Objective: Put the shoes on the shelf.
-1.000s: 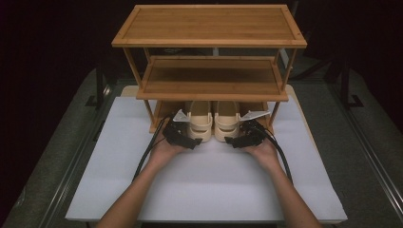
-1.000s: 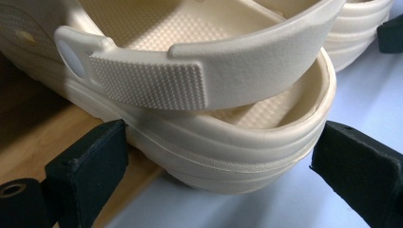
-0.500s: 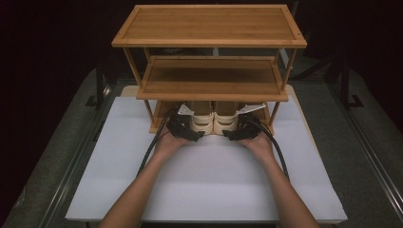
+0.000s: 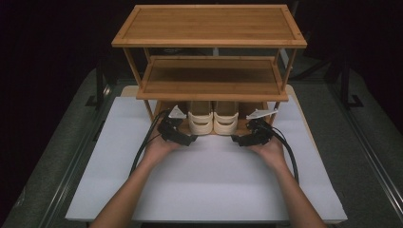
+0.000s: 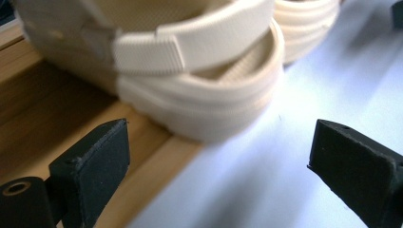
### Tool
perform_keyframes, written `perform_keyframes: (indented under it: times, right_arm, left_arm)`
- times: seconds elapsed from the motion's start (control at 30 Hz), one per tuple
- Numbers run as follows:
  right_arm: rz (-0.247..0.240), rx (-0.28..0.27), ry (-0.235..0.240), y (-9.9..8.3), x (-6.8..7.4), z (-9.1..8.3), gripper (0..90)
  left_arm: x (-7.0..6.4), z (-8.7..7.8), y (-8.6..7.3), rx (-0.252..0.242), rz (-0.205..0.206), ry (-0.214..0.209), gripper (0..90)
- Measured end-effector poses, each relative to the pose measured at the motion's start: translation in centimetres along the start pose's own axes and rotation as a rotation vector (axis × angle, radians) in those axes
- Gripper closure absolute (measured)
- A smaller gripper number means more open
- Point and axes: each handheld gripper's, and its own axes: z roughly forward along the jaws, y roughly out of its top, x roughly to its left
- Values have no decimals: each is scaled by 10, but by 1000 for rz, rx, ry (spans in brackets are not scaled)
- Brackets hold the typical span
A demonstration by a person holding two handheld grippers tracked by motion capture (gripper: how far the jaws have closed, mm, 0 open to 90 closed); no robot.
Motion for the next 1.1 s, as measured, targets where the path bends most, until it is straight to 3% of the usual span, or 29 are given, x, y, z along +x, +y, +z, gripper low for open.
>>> perform_keyframes:
  times: [0.33, 0.53, 0.8, 1.1]
  right_arm:
    - [-8, -19, -12, -37, 5, -56, 150]
    - [-9, -14, -46, -67, 11, -85, 150]
    - [44, 13, -66, -110, 10, -109, 138]
    - [49, 32, -141, -141, 8, -123, 89]
  left_arm:
    - [-12, -52, -36, -7, 2, -5, 59]
    - [-17, -80, -72, -3, -21, 24, 59]
    - [-23, -110, -125, 30, -73, 61, 59]
    - [-28, -133, -162, 31, -101, 103, 58]
